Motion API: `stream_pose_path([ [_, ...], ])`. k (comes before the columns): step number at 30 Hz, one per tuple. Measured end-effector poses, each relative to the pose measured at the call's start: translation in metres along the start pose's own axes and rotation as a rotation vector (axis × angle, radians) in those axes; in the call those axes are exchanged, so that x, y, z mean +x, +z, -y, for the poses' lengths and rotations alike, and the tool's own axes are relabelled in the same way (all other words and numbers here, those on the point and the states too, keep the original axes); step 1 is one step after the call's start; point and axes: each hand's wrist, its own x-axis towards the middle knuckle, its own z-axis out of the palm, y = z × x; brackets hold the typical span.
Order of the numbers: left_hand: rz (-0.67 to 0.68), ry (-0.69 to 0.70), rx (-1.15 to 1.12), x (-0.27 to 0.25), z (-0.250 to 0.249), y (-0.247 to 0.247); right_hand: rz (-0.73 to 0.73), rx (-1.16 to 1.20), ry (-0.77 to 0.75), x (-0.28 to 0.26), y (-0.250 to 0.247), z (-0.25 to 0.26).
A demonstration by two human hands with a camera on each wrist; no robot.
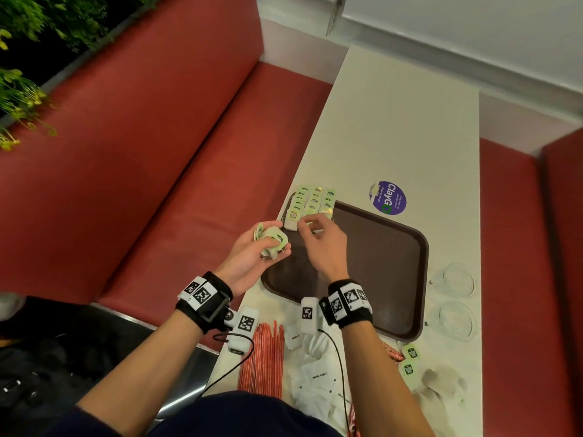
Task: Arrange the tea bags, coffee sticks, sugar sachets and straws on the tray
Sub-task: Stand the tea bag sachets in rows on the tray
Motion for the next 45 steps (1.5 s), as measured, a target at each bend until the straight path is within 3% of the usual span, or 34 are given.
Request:
stream_pose_path([
  [7, 0.063, 0.059, 0.133, -0.011, 0.015, 0.015, 0.058, 0.278, 0.061, -0.061, -0.026, 0.017],
  [12, 0.080, 0.139, 0.393, -0.020, 0.026, 0.024, 0.118, 0.367, 0.118, -0.075, -0.035, 0.019],
  [15, 0.095, 0.139, 0.415, -0.025, 0.029, 0.026, 0.149, 0.397, 0.116, -0.076, -0.044, 0.019],
  [26, 0.115, 0.068, 0.338, -0.030, 0.029, 0.025, 0.076, 0.306, -0.019, -0.066, -0.069, 0.016],
  [34, 0.075, 0.030, 0.279, -0.022, 0.024, 0.032, 0.285, 0.446, -0.082, -0.069, -0.086, 0.016],
  [38, 0.106, 0.001, 0.323, -0.019, 0.022, 0.032, 0.437, 0.351, -0.166, -0.067, -0.088, 0.013],
  [42, 0.140, -0.044, 0.363, -0.018, 0.019, 0.032, 0.413, 0.194, -0.205, -0.063, -0.086, 0.013],
  [45, 0.148, -0.065, 0.364, -0.018, 0.018, 0.032, 0.358, 0.214, -0.183, -0.061, -0.082, 0.013],
])
